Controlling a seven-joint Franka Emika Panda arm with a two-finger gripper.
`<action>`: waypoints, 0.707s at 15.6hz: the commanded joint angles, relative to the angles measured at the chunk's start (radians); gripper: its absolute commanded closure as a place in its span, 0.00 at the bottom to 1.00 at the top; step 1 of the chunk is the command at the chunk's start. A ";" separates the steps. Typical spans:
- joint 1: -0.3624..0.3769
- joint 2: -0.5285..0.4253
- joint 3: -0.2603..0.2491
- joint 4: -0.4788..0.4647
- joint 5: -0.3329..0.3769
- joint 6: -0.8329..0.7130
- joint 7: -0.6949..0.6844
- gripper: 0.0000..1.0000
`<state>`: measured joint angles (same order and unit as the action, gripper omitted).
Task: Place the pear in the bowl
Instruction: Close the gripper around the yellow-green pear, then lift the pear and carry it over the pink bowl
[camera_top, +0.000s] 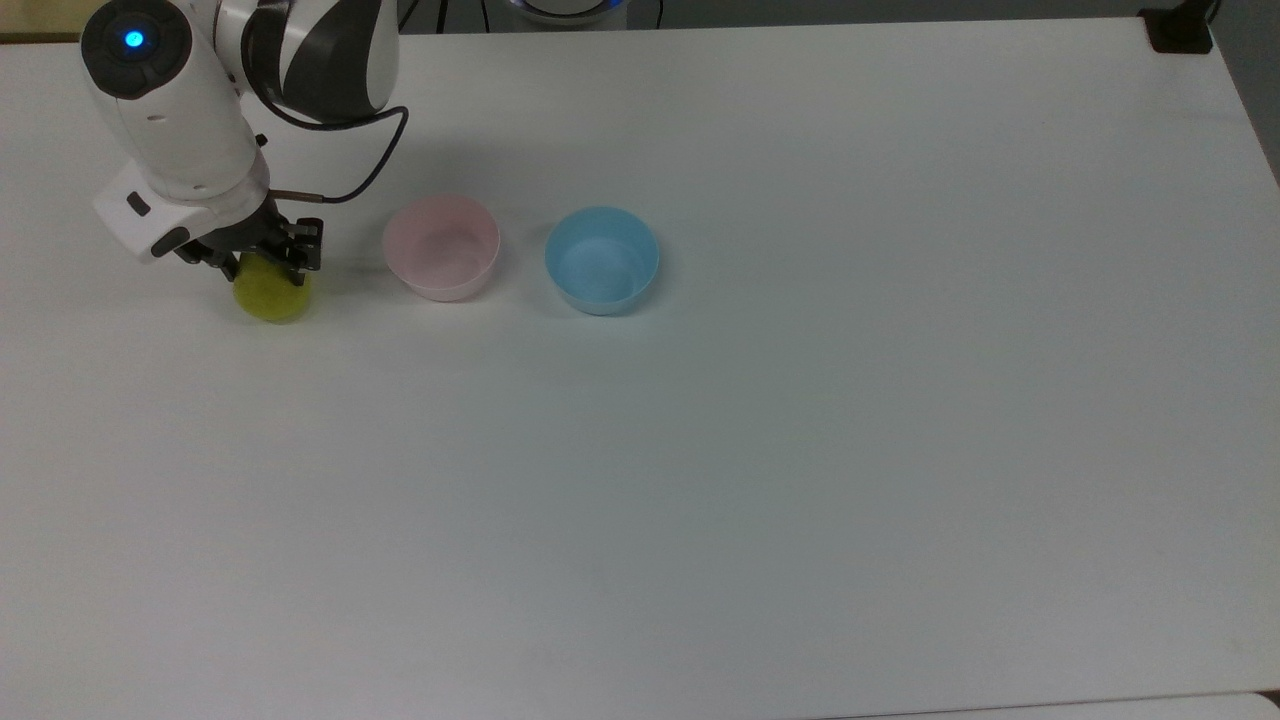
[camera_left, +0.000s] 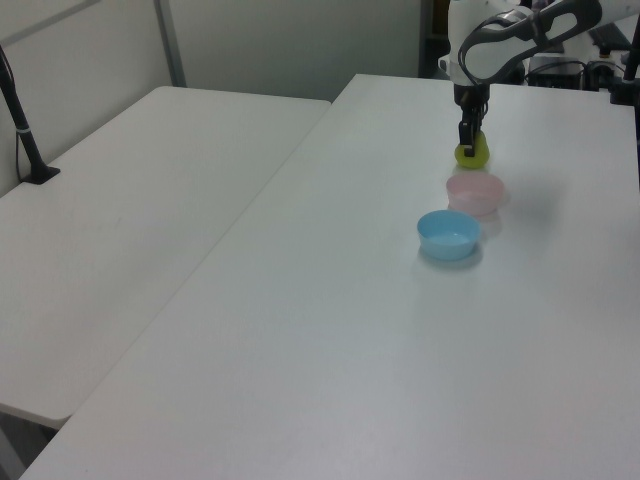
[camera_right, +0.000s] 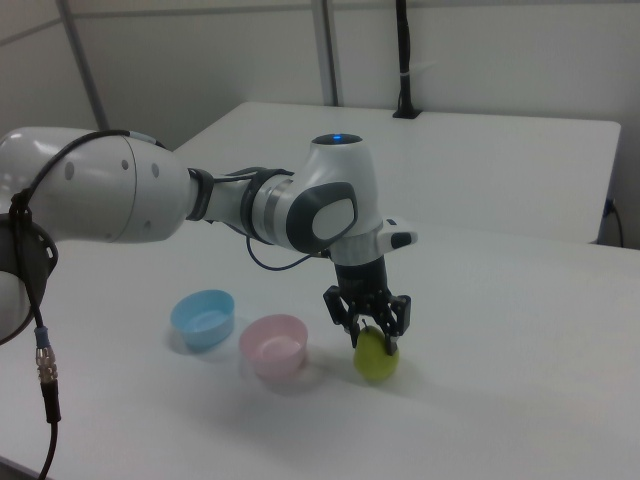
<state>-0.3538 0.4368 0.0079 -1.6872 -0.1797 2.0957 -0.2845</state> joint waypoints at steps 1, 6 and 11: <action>-0.008 -0.046 -0.003 -0.029 -0.014 0.009 -0.018 0.70; -0.005 -0.131 -0.003 -0.065 -0.014 -0.089 -0.018 0.70; 0.058 -0.251 0.003 -0.187 -0.012 -0.125 0.002 0.70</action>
<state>-0.3509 0.3052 0.0117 -1.7394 -0.1797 1.9762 -0.2872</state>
